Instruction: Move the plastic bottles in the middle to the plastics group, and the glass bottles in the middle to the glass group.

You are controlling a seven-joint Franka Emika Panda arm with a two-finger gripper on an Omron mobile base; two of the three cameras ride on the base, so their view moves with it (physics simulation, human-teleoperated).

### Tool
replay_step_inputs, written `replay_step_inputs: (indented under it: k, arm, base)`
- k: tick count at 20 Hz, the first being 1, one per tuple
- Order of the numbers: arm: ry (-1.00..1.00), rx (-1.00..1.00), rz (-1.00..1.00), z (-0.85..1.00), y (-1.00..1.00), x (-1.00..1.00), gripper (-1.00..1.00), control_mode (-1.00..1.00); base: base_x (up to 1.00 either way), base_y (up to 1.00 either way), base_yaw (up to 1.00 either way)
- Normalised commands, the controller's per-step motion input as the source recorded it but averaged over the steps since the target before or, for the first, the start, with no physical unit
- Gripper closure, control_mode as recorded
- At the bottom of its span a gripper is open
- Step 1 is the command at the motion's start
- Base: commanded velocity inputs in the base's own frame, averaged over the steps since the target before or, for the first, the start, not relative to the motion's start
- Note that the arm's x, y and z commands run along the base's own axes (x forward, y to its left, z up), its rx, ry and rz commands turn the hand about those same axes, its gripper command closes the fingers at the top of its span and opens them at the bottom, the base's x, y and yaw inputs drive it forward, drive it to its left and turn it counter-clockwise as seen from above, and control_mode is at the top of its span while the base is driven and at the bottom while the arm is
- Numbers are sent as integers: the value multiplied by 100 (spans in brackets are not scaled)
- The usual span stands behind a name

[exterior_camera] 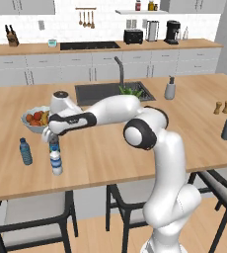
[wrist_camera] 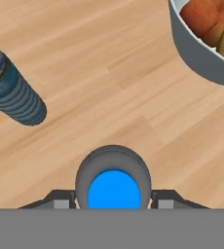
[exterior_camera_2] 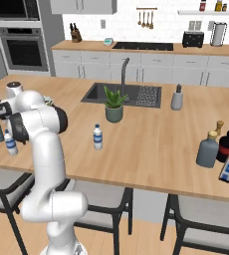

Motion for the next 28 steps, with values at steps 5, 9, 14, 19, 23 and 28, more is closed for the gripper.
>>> replay_step_inputs:
  k: [5, 9, 14, 19, 23, 28]
  arm:
    - [0, -10, 0, -7, 15, 0, 100, -100]
    - [0, -1, 0, 0, 4, 0, 100, -100]
    - [0, 0, 0, 0, 0, 0, -100, -100]
    - [0, 0, 0, 0, 0, 0, -100, -100]
    - [0, 0, 0, 0, 0, 0, -100, -100]
    - [0, 0, 0, 0, 0, -1, -100, -100]
  base:
    - [0, 0, 0]
    - [0, 0, 0]
    - [0, 0, 0]
    - [0, 0, 0]
    - [0, 0, 0]
    - [0, 0, 0]
